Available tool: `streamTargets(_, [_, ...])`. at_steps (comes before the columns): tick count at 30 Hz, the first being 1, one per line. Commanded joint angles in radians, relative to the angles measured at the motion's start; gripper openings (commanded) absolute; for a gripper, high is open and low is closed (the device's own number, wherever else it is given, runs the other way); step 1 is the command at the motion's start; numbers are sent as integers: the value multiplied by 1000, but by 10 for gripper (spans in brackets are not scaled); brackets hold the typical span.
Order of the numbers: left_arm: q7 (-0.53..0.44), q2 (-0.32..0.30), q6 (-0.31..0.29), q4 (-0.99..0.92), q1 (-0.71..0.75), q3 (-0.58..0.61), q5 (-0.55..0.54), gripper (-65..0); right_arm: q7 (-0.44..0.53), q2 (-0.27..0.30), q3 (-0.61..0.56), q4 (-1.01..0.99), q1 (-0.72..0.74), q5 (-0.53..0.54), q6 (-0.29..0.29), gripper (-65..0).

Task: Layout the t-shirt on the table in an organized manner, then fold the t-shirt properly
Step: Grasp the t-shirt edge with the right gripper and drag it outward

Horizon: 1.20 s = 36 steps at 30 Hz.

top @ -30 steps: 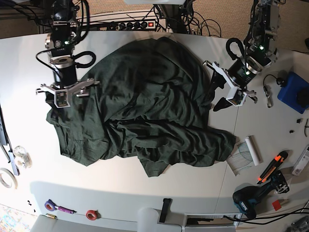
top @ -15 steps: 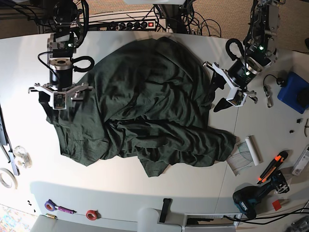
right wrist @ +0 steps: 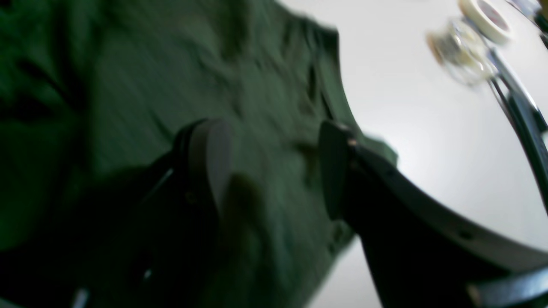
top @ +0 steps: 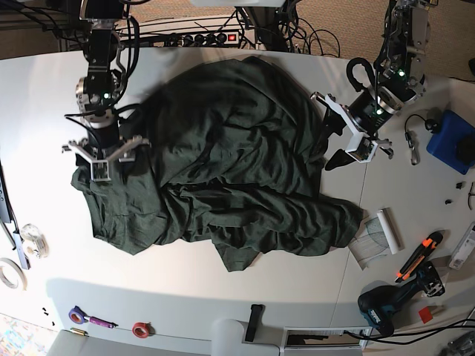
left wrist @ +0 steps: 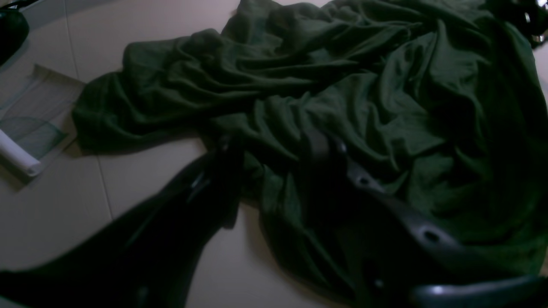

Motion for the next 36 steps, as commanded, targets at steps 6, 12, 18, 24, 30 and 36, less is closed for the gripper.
streamTargets(6, [-26, -8, 0, 14, -7, -4, -14, -416, 26, -8, 2, 19, 40, 58, 71, -328])
streamTargets(12, [-26, -7, 0, 14, -7, -4, -15, -416, 23, -45, -2, 18, 43, 58, 103, -328])
streamTargets(18, [-26, -7, 0, 14, -7, -4, -15, -415, -8, -45, -63, 16, 44, 54, 87, -328])
streamTargets(24, [-26, -8, 0, 14, -7, -4, -14, -416, -1, -45, -128, -89, 61, 42, 43, -328])
streamTargets(30, [-26, -8, 0, 14, -7, -4, -15, -416, 38, -45, -134, -118, 68, 2, 3, -328])
streamTargets(36, [-26, -8, 0, 14, -7, -4, -14, -416, 46, -45, -134, -118, 84, 2, 2, -328])
